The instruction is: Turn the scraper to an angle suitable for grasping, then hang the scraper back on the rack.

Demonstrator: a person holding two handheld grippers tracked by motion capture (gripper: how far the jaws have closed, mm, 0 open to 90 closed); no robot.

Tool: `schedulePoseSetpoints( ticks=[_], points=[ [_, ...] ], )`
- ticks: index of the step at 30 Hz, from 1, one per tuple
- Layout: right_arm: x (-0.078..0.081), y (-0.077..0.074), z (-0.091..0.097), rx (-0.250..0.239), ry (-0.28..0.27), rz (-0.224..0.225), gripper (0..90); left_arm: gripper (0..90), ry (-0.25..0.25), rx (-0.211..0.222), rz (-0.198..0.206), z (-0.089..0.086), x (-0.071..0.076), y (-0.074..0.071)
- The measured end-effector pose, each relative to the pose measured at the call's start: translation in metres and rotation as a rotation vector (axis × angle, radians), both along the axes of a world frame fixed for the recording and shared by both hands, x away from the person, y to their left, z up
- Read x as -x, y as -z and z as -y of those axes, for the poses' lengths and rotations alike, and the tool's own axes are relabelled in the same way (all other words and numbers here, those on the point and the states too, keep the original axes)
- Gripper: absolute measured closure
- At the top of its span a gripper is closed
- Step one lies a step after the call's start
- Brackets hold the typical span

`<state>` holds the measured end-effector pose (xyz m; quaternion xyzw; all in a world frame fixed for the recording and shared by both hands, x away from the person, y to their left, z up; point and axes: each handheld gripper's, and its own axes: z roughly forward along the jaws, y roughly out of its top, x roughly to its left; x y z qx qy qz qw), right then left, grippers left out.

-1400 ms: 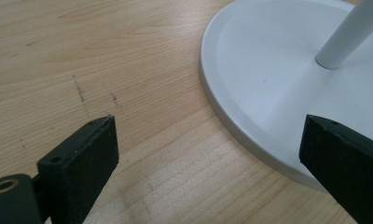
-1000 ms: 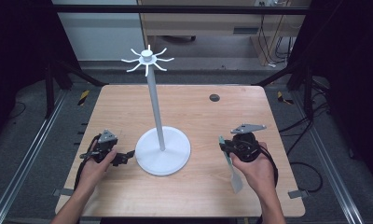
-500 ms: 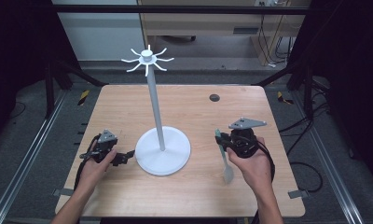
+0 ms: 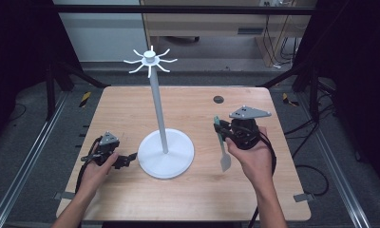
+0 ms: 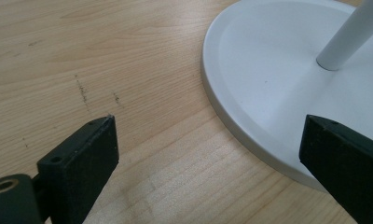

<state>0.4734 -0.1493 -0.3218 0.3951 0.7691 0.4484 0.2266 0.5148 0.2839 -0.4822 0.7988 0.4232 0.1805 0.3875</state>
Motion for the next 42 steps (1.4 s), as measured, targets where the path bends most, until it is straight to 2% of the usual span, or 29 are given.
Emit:
schedulePoseSetpoints(
  ticks=[4,13,23,28,35,37,42],
  points=[
    [-0.005,-0.011,-0.005,-0.012,0.004,0.018,74.4,4.3,-0.001,-0.002,0.001,-0.001,0.0,0.0],
    [-0.009,-0.025,-0.011,-0.037,0.002,0.053,74.4,4.3,-0.001,0.004,0.0,-0.001,0.0,0.0],
    [-0.008,-0.044,-0.017,-0.056,-0.006,0.087,74.4,4.3,-0.001,0.004,0.0,-0.001,0.0,0.0],
    [-0.006,-0.055,-0.021,-0.081,-0.014,0.103,74.4,4.3,-0.004,0.006,0.002,-0.001,0.0,0.0],
    [-0.003,-0.071,-0.032,-0.087,-0.021,0.141,74.4,4.3,-0.006,0.009,0.0,-0.001,0.0,0.0],
    [-0.003,-0.079,-0.038,-0.09,-0.029,0.148,74.4,4.3,-0.007,0.01,-0.001,-0.001,0.0,0.001],
    [-0.004,-0.088,-0.043,-0.095,-0.039,0.155,74.4,4.3,-0.017,0.023,0.002,-0.002,0.002,0.0]
  ],
)
